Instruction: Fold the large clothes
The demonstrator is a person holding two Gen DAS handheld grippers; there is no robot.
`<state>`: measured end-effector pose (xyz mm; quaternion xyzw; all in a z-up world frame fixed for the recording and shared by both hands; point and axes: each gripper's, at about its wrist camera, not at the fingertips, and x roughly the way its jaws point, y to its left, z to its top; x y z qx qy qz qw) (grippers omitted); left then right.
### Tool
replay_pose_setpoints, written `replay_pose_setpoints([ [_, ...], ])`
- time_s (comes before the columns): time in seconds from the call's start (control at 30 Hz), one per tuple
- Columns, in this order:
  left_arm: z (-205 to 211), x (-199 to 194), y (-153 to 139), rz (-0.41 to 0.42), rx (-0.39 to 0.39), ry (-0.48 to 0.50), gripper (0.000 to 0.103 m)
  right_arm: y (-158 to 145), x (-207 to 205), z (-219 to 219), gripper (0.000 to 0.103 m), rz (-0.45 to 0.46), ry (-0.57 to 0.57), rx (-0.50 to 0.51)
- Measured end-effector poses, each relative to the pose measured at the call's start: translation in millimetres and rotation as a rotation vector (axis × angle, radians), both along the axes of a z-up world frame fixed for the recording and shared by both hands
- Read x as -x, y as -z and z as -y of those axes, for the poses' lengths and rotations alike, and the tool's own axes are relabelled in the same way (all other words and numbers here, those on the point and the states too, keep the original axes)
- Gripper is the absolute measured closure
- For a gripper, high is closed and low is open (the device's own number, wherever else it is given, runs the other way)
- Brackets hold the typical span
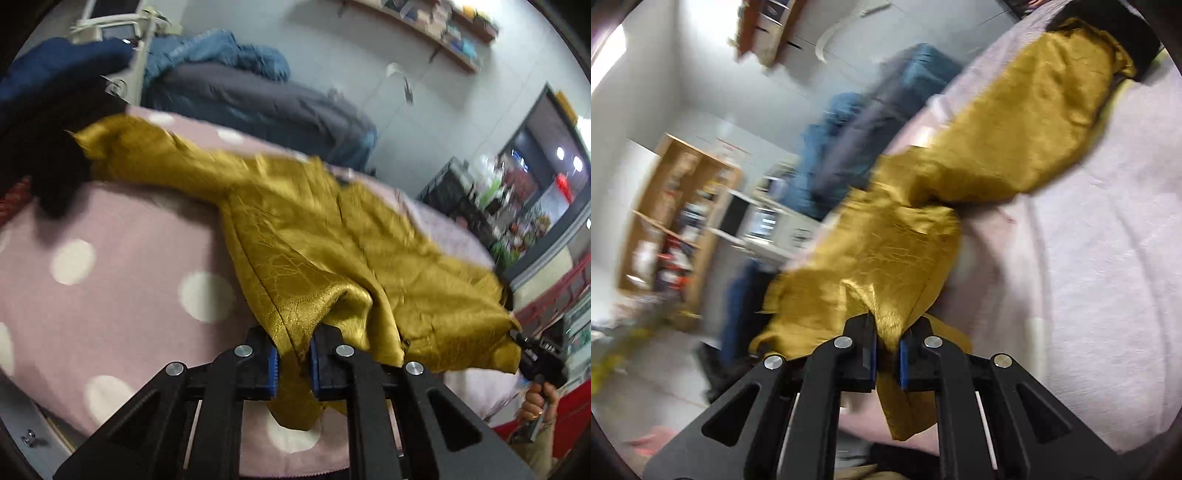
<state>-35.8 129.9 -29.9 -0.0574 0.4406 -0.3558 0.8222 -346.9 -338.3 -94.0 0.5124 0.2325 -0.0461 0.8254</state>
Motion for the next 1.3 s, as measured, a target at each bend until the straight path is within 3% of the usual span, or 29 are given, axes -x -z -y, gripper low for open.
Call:
replay_pose_setpoints([
  [0.1,-49,-10,-23,-0.034,0.032,-0.051,0.091,-22,4,2,0.094,0.092,-0.084,-0.027],
  [0.17,-77,-15,-16,-0.088,0.042,-0.073,0.089,-25,4,0,0.092,0.134,-0.136,-0.066],
  [0.2,-85,-18,-5,-0.116,0.017,-0.081,0.081,-21,2,0,0.088,0.125,-0.151,-0.084],
  [0.23,-86,-19,6,-0.135,-0.037,-0.098,0.056,-12,-1,-1,0.073,0.058,-0.148,-0.077],
  [0.27,-86,-19,21,-0.154,-0.118,-0.110,0.040,-5,-3,-3,0.042,-0.027,-0.131,-0.046],
  [0.3,-79,-20,35,-0.168,-0.190,-0.100,0.024,6,-7,-6,0.028,-0.159,-0.104,-0.003],
  [0.33,-74,-22,51,-0.180,-0.247,-0.076,0.024,18,-10,-10,0.023,-0.274,-0.095,0.033],
  [0.4,-71,-27,77,-0.213,-0.352,-0.092,0.024,35,-15,-20,0.023,-0.414,-0.120,0.102],
  [0.47,-84,-34,91,-0.225,-0.425,-0.153,0.024,48,-10,-23,0.023,-0.451,-0.114,0.087],
  [0.57,-99,-50,97,-0.272,-0.386,-0.203,0.022,56,-1,-22,0.023,-0.412,-0.088,0.015],
  [0.63,-95,-55,99,-0.273,-0.384,-0.207,0.021,55,-6,-26,0.023,-0.436,-0.105,0.053],
  [0.77,-61,-44,102,-0.220,-0.379,-0.149,0.019,44,-23,-31,0.023,-0.479,-0.079,0.188],
  [0.93,7,-10,106,-0.171,-0.376,-0.014,0.015,42,-39,-25,0.023,-0.474,-0.021,0.164],
  [1.17,95,37,106,-0.093,-0.352,0.195,0.014,56,-49,-37,0.023,-0.496,-0.036,0.123],
  [1.23,115,48,111,-0.054,-0.391,0.227,0.010,54,-60,-51,0.023,-0.501,-0.088,0.173],
  [1.3,128,56,120,-0.022,-0.447,0.254,0.010,47,-74,-74,0.023,-0.528,-0.154,0.320],
])
